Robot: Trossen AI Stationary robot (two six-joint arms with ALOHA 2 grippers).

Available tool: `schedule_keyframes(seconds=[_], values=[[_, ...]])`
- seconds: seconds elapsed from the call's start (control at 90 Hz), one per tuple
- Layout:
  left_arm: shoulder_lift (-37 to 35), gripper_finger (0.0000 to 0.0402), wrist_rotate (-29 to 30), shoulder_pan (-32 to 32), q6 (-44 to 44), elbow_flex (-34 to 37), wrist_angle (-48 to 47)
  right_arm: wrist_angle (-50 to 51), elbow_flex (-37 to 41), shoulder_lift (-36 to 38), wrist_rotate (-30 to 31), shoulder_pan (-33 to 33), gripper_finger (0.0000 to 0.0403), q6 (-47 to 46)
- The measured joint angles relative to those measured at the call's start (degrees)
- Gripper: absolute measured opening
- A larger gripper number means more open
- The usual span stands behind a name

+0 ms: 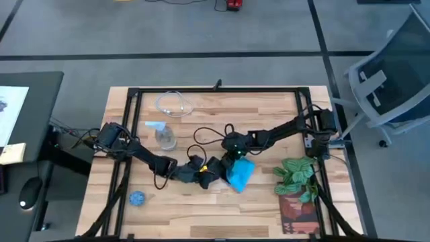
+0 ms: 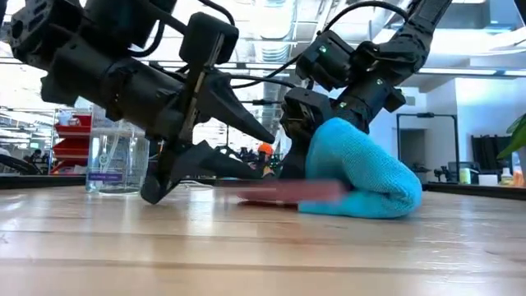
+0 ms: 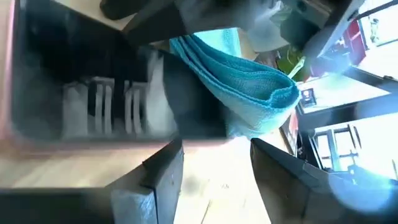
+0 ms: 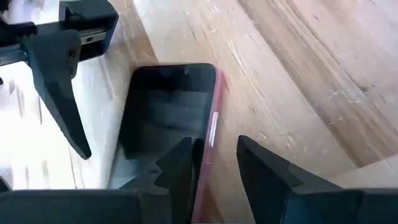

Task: Apply microfiber cloth
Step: Wipe the front of the cellphone with a microfiber cloth

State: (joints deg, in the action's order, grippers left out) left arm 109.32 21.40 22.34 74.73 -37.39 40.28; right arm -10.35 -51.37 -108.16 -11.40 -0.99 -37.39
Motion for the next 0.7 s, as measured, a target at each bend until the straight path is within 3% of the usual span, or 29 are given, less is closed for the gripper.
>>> schedule_keyframes(seconds=[0.133, 0.233, 0.378, 0.578, 0.7], values=[[-0.04, 0.0165, 0.20, 0.07, 0.37, 0.00, -0.43, -0.02, 0.00, 0.00, 0.15, 0.00, 0.0116, 0.18], [-0.34, 0.0165, -3.07, 0.40, 0.44, 0.00, -0.89, -0.02, 0.00, 0.02, 0.24, 0.12, 0.0116, 1.04], [-0.52, 0.0165, -5.05, 4.03, 6.90, 0.00, -1.13, 0.05, 0.00, 0.15, 0.37, 0.15, 0.0116, 1.57], [-0.59, 0.0165, 4.78, 8.18, 25.90, -0.07, -3.92, -1.54, 0.11, 0.15, 0.82, 0.15, 0.0116, 1.96], [-0.77, 0.0170, 5.95, 7.15, 32.03, -0.17, -6.53, -4.50, 0.11, 0.15, 0.93, 0.15, 0.0116, 2.63]])
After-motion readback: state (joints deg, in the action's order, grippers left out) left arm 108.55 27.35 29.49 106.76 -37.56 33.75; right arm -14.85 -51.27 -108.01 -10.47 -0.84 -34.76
